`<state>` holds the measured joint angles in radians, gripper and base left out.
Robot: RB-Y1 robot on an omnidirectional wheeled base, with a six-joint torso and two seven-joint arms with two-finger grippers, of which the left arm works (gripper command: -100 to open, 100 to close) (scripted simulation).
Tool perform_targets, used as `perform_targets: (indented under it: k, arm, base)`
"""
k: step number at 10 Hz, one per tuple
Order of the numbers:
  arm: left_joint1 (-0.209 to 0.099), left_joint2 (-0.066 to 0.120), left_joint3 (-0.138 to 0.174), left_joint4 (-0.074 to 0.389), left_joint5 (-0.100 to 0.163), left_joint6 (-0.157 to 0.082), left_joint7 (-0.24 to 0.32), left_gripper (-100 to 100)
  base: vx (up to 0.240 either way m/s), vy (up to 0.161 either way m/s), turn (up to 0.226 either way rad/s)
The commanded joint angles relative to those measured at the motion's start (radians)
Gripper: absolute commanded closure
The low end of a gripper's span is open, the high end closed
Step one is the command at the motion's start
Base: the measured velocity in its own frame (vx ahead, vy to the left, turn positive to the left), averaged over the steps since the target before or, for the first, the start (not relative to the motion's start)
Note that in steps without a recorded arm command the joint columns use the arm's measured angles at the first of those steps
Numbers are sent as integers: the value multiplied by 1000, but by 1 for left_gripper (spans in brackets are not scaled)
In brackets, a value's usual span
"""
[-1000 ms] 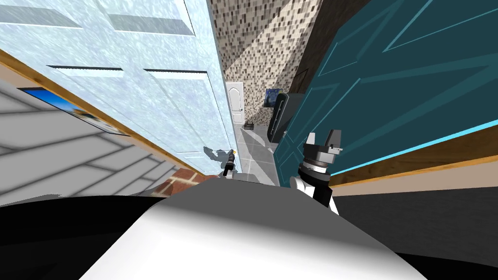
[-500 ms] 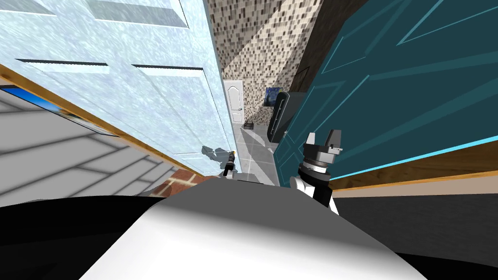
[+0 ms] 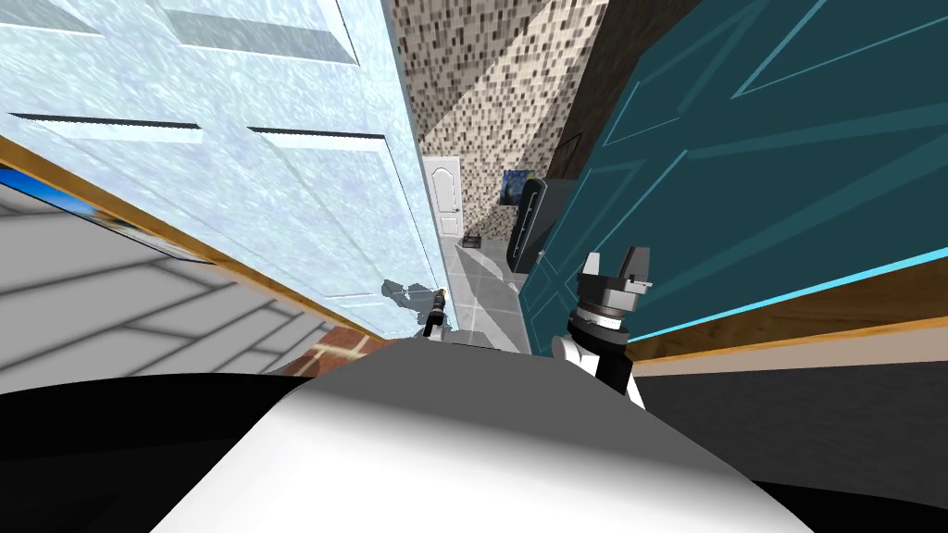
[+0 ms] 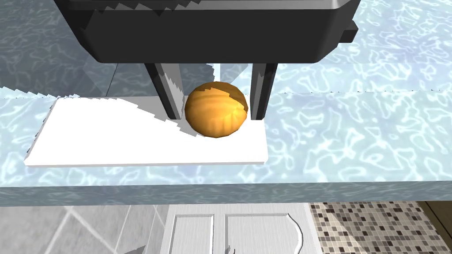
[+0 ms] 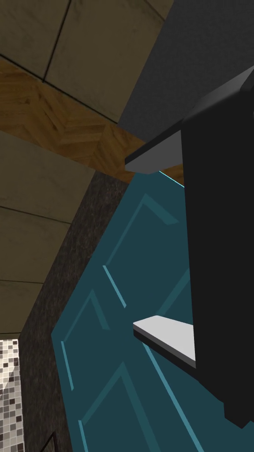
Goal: Push the door open
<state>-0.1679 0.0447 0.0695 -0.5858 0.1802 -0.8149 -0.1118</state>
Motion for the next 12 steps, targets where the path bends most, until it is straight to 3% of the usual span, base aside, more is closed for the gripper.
perform_targets:
  k: [1,3,6,7,10,12]
  arm:
    - [-5,17,23,-4,18,-14,-11,100]
    - [7,27,57,-21,47,-14,-33,100]
    - [10,29,64,-25,53,-14,-38,100]
    - [18,34,88,-37,74,-13,-54,100]
    - [24,36,105,-45,89,-13,-65,100]
    - [37,40,140,-63,119,-12,-88,100]
  base:
    - [191,-27,-45]
    - [182,-16,-59]
    - [117,19,-17]
    - [89,-13,-79]
    - [102,0,-24]
    - [134,9,-47]
